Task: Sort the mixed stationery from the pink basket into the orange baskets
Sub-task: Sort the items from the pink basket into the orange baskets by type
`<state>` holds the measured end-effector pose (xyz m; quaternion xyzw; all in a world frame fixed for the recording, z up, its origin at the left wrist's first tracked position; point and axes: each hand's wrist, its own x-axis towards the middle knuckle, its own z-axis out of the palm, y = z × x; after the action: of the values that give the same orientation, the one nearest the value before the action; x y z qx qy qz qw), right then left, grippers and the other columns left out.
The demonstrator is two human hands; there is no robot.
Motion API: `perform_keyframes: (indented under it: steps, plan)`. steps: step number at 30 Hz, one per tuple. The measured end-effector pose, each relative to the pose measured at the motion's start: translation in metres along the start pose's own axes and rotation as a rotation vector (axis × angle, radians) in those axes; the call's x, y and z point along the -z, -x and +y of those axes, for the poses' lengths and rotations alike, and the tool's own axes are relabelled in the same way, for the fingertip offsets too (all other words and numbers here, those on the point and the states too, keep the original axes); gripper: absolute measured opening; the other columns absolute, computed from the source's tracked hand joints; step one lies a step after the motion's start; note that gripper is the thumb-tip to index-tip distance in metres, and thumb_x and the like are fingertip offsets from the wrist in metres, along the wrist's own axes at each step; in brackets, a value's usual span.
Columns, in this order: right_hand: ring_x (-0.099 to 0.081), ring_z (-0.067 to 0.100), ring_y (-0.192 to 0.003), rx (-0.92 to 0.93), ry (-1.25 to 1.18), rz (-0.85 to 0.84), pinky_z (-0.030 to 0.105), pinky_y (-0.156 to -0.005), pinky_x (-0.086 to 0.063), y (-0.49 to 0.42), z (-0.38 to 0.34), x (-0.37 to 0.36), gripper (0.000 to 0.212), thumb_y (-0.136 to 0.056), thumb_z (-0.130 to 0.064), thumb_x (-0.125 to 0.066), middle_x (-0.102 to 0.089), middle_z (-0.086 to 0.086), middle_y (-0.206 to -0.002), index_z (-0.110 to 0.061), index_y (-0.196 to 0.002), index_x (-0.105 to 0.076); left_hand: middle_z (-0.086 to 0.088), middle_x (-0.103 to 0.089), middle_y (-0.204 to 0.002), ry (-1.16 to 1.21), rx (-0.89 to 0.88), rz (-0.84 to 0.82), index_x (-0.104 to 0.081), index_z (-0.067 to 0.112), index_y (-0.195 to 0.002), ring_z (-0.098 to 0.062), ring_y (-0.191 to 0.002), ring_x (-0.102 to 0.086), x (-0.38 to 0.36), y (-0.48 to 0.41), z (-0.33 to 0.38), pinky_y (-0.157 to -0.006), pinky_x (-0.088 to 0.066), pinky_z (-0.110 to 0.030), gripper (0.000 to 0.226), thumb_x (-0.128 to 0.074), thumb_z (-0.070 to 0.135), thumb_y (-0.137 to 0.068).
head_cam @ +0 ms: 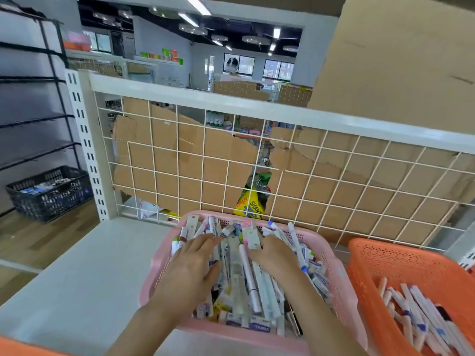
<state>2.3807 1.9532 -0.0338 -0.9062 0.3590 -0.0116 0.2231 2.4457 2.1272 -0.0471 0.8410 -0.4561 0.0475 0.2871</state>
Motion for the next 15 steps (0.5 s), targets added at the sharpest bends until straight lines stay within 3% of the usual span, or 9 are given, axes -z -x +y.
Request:
perform_keyframes:
  steps: [6,10,13,15]
  plan:
    - [-0.034,0.014,-0.051,0.026,0.042,-0.004,0.027,-0.047,-0.022,-0.004,0.003,0.0,0.039,-0.092,-0.034,-0.05,-0.034,-0.001,-0.061,-0.017,-0.063,-0.029,0.012,-0.035,-0.145,0.002,0.002,0.005,-0.037,0.028,-0.14,-0.012,-0.132,-0.034,-0.002,-0.002,0.005,-0.107,-0.029,-0.025,0.046,-0.048,0.028,-0.095]
    - [-0.037,0.016,-0.053,0.066,-0.105,0.065,0.029,-0.047,-0.023,-0.006,0.009,0.003,0.02,-0.091,-0.025,-0.047,-0.038,-0.001,-0.061,-0.013,-0.076,-0.042,0.012,-0.04,-0.141,0.002,0.016,0.019,-0.041,0.028,-0.137,-0.012,-0.129,-0.038,-0.006,-0.003,0.005,-0.103,-0.033,-0.024,0.044,-0.05,0.027,-0.094]
    - [-0.037,0.014,-0.052,0.124,-0.259,0.107,0.028,-0.048,-0.024,-0.009,0.019,0.007,0.016,-0.091,-0.017,-0.046,-0.038,-0.001,-0.061,-0.015,-0.077,-0.041,0.009,-0.048,-0.133,0.011,0.049,0.046,-0.045,0.025,-0.135,-0.013,-0.12,-0.047,-0.006,-0.008,0.011,-0.094,-0.038,-0.021,0.041,-0.05,0.024,-0.094]
    - [-0.04,0.013,-0.055,0.145,-0.324,0.105,0.028,-0.05,-0.027,-0.01,0.025,0.012,0.007,-0.092,-0.014,-0.045,-0.042,-0.001,-0.065,-0.014,-0.085,-0.046,0.004,-0.053,-0.126,0.003,0.105,0.028,-0.048,0.023,-0.132,-0.016,-0.105,-0.057,-0.007,-0.013,0.018,-0.083,-0.043,-0.023,0.038,-0.048,0.025,-0.094]
